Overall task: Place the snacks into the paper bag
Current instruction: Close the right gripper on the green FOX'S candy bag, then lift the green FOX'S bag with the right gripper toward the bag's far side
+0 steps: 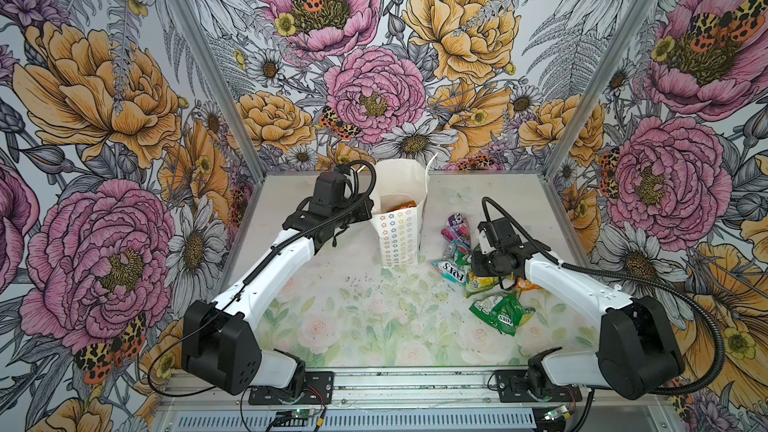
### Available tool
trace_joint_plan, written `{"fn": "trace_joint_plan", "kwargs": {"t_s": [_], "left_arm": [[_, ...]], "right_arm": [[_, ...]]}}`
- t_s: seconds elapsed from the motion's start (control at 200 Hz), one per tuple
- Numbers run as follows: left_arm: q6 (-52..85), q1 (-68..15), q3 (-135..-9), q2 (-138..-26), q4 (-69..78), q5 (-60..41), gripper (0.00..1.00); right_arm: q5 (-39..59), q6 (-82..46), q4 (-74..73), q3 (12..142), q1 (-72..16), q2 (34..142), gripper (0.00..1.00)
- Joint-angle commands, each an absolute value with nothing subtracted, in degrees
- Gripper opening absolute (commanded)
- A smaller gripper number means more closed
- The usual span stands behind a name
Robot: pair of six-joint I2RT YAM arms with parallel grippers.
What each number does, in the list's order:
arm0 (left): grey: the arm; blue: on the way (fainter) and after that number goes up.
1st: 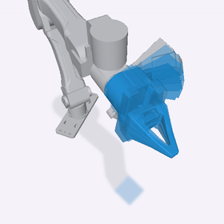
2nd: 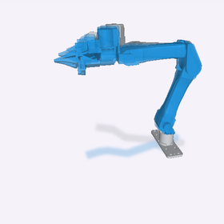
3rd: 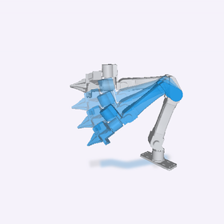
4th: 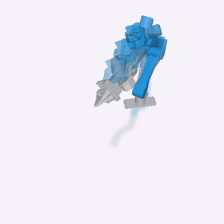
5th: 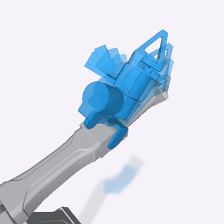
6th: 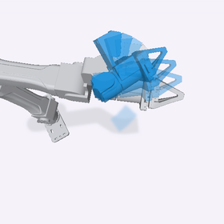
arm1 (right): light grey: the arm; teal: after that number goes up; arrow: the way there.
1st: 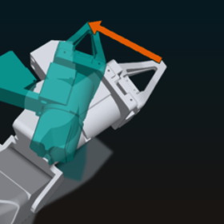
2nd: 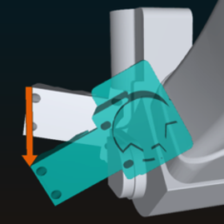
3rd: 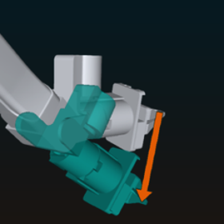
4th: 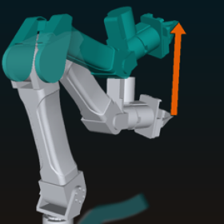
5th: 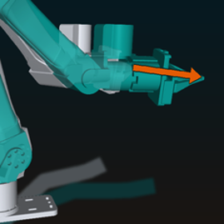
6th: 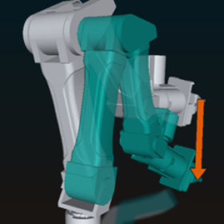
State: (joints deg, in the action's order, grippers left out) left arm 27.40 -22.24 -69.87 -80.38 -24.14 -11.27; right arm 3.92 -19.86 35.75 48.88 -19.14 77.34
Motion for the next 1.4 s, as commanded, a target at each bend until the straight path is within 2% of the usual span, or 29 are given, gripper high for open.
{"fn": "trace_joint_plan", "kwargs": {"t_s": [0.0,0.295,0.951,1.391], "left_arm": [[28.21,-22.68,-70.62,-80.07,-24.80,-11.10,0.00],[28.39,-22.80,-70.51,-79.80,-24.81,-10.96,0.00],[28.30,-22.29,-69.86,-79.01,-24.80,-10.93,0.00],[28.65,-22.33,-69.68,-78.84,-24.54,-10.71,0.00]], "right_arm": [[4.99,-19.95,35.66,50.89,-18.81,74.34,0.13],[7.11,-20.47,38.31,58.39,-18.63,70.49,0.00],[8.75,-23.03,36.76,84.99,-18.71,74.60,0.00],[11.36,-26.06,24.17,94.31,-21.24,77.57,0.00]]}}
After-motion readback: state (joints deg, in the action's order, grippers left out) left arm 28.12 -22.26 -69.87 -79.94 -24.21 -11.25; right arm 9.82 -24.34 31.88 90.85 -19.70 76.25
